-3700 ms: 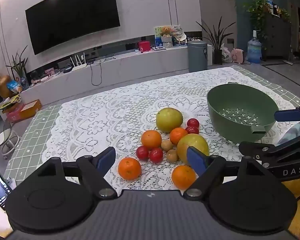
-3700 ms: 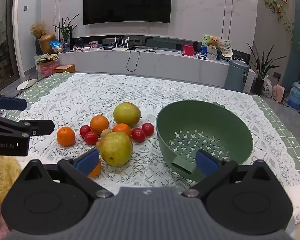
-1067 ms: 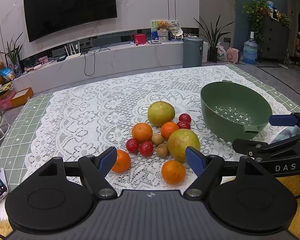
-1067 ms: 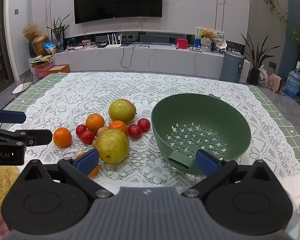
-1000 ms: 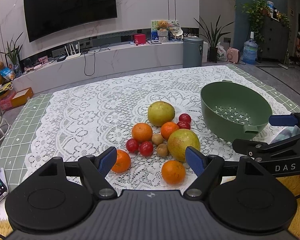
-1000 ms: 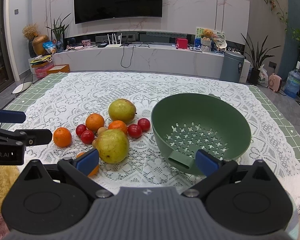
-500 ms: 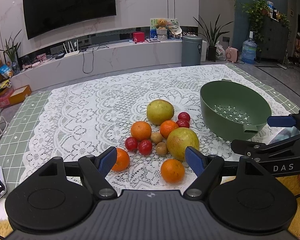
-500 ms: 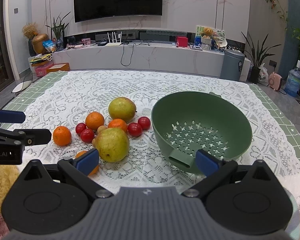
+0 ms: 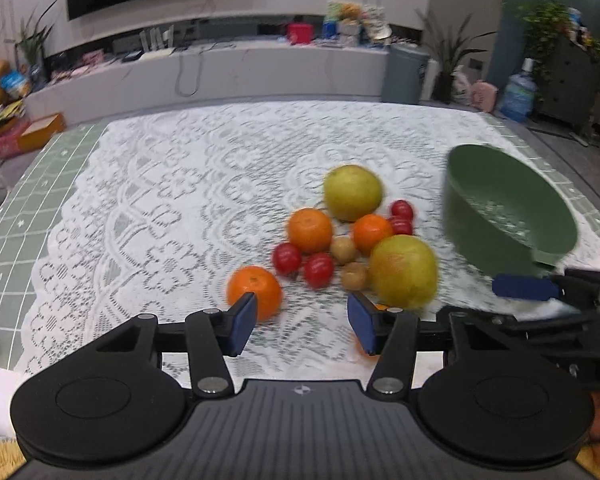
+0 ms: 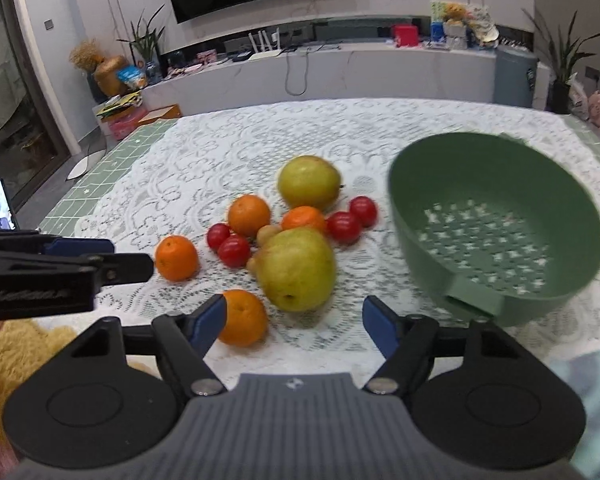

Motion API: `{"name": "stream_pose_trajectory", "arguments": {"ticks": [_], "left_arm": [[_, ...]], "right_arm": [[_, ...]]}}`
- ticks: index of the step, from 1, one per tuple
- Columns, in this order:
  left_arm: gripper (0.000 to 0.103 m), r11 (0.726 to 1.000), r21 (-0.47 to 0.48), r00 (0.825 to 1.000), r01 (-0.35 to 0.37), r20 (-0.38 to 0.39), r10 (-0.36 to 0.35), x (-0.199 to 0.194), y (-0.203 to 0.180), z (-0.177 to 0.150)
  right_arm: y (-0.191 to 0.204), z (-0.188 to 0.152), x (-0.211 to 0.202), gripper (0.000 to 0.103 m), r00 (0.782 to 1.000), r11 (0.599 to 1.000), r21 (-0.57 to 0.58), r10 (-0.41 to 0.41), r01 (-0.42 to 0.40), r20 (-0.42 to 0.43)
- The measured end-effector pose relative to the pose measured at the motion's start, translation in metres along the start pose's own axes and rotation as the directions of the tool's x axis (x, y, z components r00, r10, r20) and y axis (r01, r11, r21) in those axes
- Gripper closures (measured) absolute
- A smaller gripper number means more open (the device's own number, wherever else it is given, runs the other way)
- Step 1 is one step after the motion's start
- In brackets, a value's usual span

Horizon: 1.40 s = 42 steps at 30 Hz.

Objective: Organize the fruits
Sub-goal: 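Move the right tool to a yellow-green pear while the left tool reaches a mandarin orange, then close the right tool on the pear while the left tool grasps the orange, lift both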

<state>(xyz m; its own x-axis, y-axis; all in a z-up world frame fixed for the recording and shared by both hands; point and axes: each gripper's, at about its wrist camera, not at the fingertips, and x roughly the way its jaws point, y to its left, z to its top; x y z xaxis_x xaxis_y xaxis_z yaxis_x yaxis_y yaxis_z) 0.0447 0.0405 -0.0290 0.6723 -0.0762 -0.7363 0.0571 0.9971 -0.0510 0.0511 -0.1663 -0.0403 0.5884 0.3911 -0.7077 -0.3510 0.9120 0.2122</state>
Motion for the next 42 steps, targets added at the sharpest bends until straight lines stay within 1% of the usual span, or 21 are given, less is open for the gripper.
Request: {"name": "stream_pose_trajectory", "arguments": {"ticks": [1,3,5,7,13,15,18,23,25,27,32,37,42], "left_arm": [[0.041,1.000,-0.006,1.000,-0.004,-0.007,0.004,0.004,0.003,0.002],[0.041,1.000,-0.011,1.000,-0.016,-0.022,0.016,0.013,0.007,0.004],[0.041,0.999,-0.020,0.998,-0.037,-0.042,0.036,0.023,0.012,0.006],[0.040,0.998,-0.034,0.997,-0.043,-0.058,0.041,0.034,0.016,0.007],[0.038,0.998,-0.057,0.996,-0.029,-0.083,0.024,0.055,0.023,0.004],[0.035,0.997,-0.071,0.995,-0.029,-0.093,0.022,0.061,0.025,0.004],[0.033,0.995,-0.094,0.995,-0.025,-0.099,0.016,0.068,0.029,0.003],[0.034,0.989,-0.147,0.991,-0.024,-0.132,0.004,0.081,0.036,0.003],[0.037,0.987,-0.158,0.992,-0.020,-0.129,-0.001,0.083,0.038,0.003],[0.042,0.985,-0.169,0.992,-0.017,-0.130,-0.005,0.085,0.039,0.003],[0.048,0.984,-0.179,0.992,-0.015,-0.123,-0.007,0.086,0.040,0.003],[0.050,0.984,-0.178,0.993,-0.010,-0.116,-0.010,0.086,0.040,0.002],[0.051,0.976,-0.217,0.994,0.023,-0.098,-0.045,0.083,0.047,0.001]], "right_arm": [[0.001,0.001,0.005,0.037,1.000,1.000,0.009,0.005,-0.005,-0.013],[0.000,0.004,0.017,0.041,0.999,0.999,0.041,0.006,-0.004,-0.042],[-0.003,0.007,0.023,0.041,0.999,0.997,0.080,0.005,-0.001,-0.052],[-0.006,0.009,0.028,0.041,0.999,0.993,0.115,0.004,0.002,-0.051],[-0.009,0.015,0.045,0.041,0.999,0.985,0.170,-0.008,0.015,-0.041],[-0.011,0.017,0.049,0.041,0.999,0.981,0.195,-0.014,0.020,-0.032],[-0.013,0.021,0.057,0.040,0.999,0.975,0.222,-0.019,0.024,-0.027],[-0.016,0.024,0.068,0.039,0.999,0.968,0.250,-0.008,0.017,-0.036],[-0.017,0.024,0.072,0.038,0.999,0.965,0.261,-0.002,0.014,-0.047],[-0.018,0.024,0.073,0.038,0.999,0.963,0.270,0.001,0.011,-0.044],[-0.017,0.023,0.076,0.038,0.998,0.966,0.259,0.005,0.010,-0.058],[-0.016,0.023,0.078,0.039,0.998,0.967,0.253,0.003,0.011,-0.055],[-0.018,0.021,0.076,0.040,0.999,0.967,0.256,0.007,0.005,-0.048]]}}
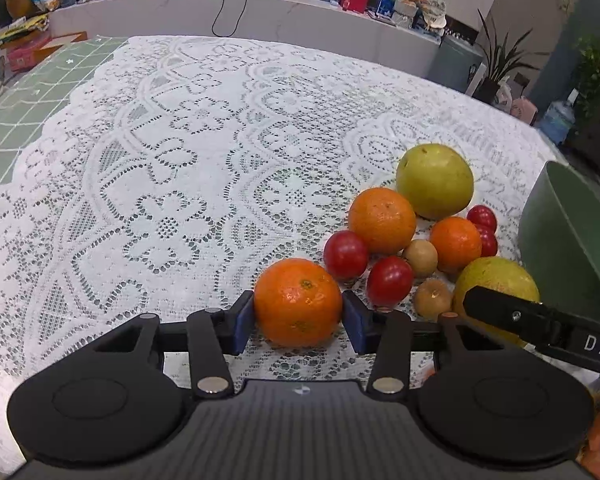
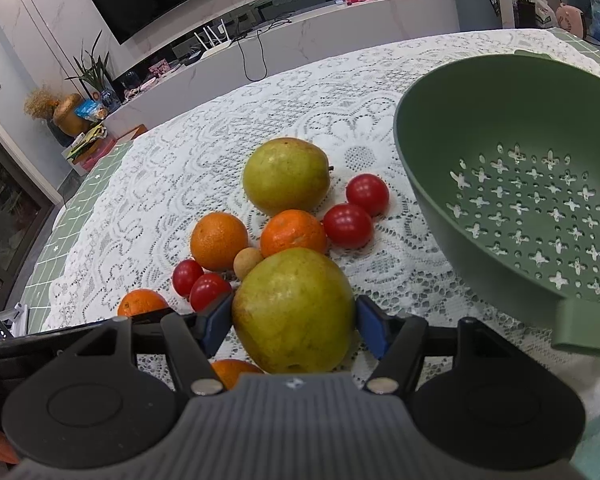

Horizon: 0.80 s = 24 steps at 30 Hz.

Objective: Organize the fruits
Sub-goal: 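Close the right tool on the pear while the left tool grasps the orange, lift both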

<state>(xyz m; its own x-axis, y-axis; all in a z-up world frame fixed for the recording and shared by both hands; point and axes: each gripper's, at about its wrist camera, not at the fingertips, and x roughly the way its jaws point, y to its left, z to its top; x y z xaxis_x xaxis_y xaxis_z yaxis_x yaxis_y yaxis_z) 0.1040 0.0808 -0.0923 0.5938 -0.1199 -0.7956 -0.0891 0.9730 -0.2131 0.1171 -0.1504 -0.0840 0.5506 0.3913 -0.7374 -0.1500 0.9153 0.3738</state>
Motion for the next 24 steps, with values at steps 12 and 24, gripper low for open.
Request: {"name": "stream_pose_trajectory", "arguments": {"ticks": [12,24], "left_arm": [[0.051,0.998,-0.028,0.991,0.050,0.124,-0.046,-0.052,-0.004,-0.005],[0.051,0.983,0.160,0.971,0.094,0.201,-0.126,-0.106,-0.076,0.007]], "right_arm": [[-0.004,-0.008,-0.042,0.040,0.990,0.998,-0.023,0.068,-0.066,0.125],[-0.025,0.000,-0.122,0.040,0.951,0.996,-0.022,0.087,-0.084,0.298]]}}
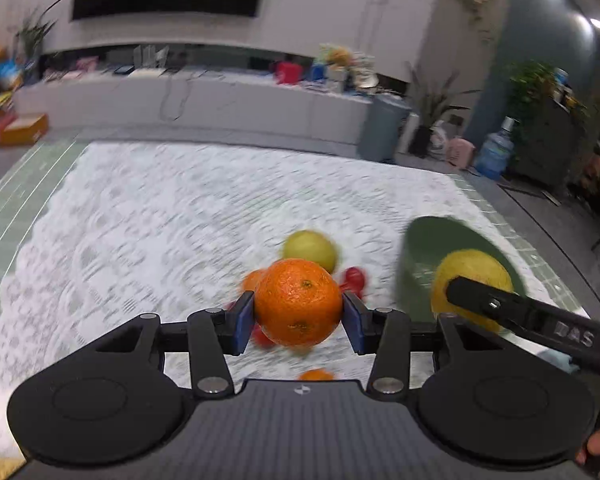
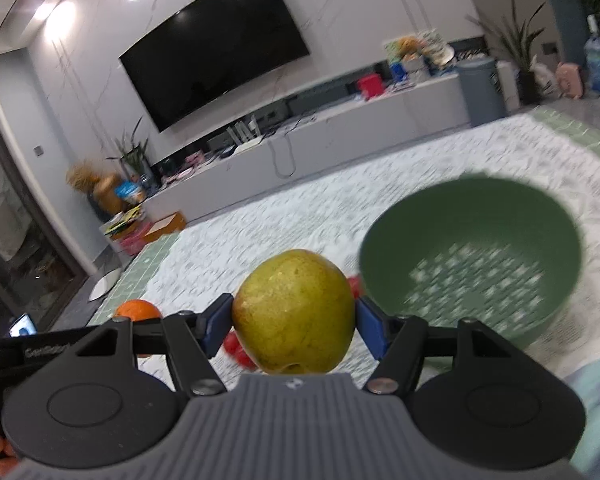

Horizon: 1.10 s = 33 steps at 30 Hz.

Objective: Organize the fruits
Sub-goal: 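Close the right tool on the pear while the left tool grasps the orange, lift both, then lower the pear into the green colander with the right tool while the left tool drops the orange in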

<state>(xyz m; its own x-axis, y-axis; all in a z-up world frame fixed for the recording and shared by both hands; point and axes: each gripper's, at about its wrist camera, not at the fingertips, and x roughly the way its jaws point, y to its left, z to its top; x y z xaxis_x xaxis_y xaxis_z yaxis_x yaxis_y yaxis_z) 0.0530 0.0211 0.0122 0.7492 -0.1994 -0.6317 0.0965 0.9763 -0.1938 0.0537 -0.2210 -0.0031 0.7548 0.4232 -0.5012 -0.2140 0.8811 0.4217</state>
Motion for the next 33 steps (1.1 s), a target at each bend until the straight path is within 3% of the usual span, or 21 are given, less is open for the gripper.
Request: {"name": "stream_pose_trajectory", "arguments": {"ticks": [6,12,16,25,33], "left_arm": [[0.051,0.988,0.134,0.997,0.083,-0.011,-0.082,0.011,-0.054,0.017],[0.052,0.953,0.254,0.986,0.166,-0.063,-0.154,0.034,-0.111,0.030],[0.052,0.939,0.267,0.975,0.218,-0.106,-0.196,0.053,-0.137,0.037],[0.052,0.913,0.303,0.952,0.272,-0.223,-0.210,0.098,-0.163,0.039],[0.052,0.881,0.375,0.938,0.289,-0.292,-0.184,0.128,-0.167,0.033]], "right_arm": [[-0.014,0.035,-0.011,0.040,0.993,0.985,-0.123,-0.120,0.122,0.017],[-0.054,0.068,0.006,0.040,0.972,0.957,-0.213,-0.219,0.198,-0.080],[-0.082,0.078,0.012,0.040,0.954,0.935,-0.278,-0.266,0.220,-0.138],[-0.108,0.081,0.026,0.040,0.929,0.901,-0.411,-0.262,0.138,-0.263],[-0.115,0.082,0.056,0.040,0.874,0.856,-0.516,-0.274,0.032,-0.401]]}}
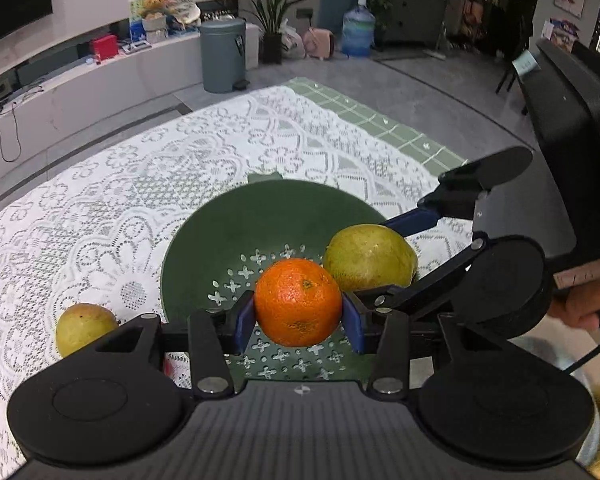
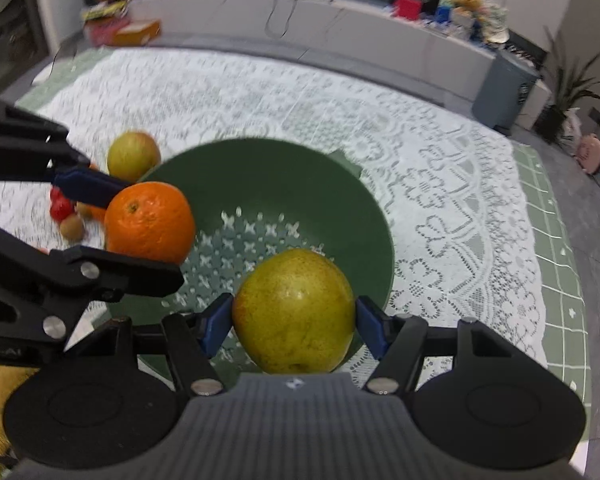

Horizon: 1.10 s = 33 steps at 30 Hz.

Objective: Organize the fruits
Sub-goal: 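Lower the pear into the green colander with the right tool while the left tool drops the orange in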

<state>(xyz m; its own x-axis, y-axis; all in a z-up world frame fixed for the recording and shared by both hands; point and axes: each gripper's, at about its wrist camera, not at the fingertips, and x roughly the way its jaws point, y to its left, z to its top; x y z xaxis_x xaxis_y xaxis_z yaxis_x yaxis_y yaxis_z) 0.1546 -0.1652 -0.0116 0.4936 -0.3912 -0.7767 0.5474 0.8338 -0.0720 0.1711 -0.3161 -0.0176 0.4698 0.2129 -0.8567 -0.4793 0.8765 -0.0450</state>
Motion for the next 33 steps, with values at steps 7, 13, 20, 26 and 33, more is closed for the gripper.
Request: {"name": "stream_pose_trajectory", "arguments": {"ticks": [7,13,20,26,33], "left_arm": [[0.052,0.999,0.037,0.998,0.033,-0.063,-0.030,0.019,0.007,0.001],[0.052,0.997,0.062,0.992,0.041,-0.120,-0.034,0.033,0.008,0.002],[0.052,0.997,0.059,0.981,0.042,-0.191,-0.030,0.045,0.012,-0.002],[0.052,0.998,0.055,0.976,0.038,-0.214,-0.025,0.051,0.015,-0.007],[0.052,0.999,0.042,0.975,0.018,-0.224,-0.008,0.052,0.016,-0.005]], "right_arm": [[0.000,0.007,0.020,0.040,0.996,0.996,-0.090,0.019,-0.027,-0.082],[0.002,0.010,0.032,0.040,0.990,0.987,-0.156,0.027,-0.048,-0.136],[0.006,0.010,0.041,0.040,0.982,0.976,-0.206,0.037,-0.076,-0.185],[0.005,0.007,0.048,0.039,0.977,0.975,-0.206,0.044,-0.088,-0.209],[0.008,0.011,0.047,0.039,0.974,0.971,-0.224,0.028,-0.080,-0.223]]}}
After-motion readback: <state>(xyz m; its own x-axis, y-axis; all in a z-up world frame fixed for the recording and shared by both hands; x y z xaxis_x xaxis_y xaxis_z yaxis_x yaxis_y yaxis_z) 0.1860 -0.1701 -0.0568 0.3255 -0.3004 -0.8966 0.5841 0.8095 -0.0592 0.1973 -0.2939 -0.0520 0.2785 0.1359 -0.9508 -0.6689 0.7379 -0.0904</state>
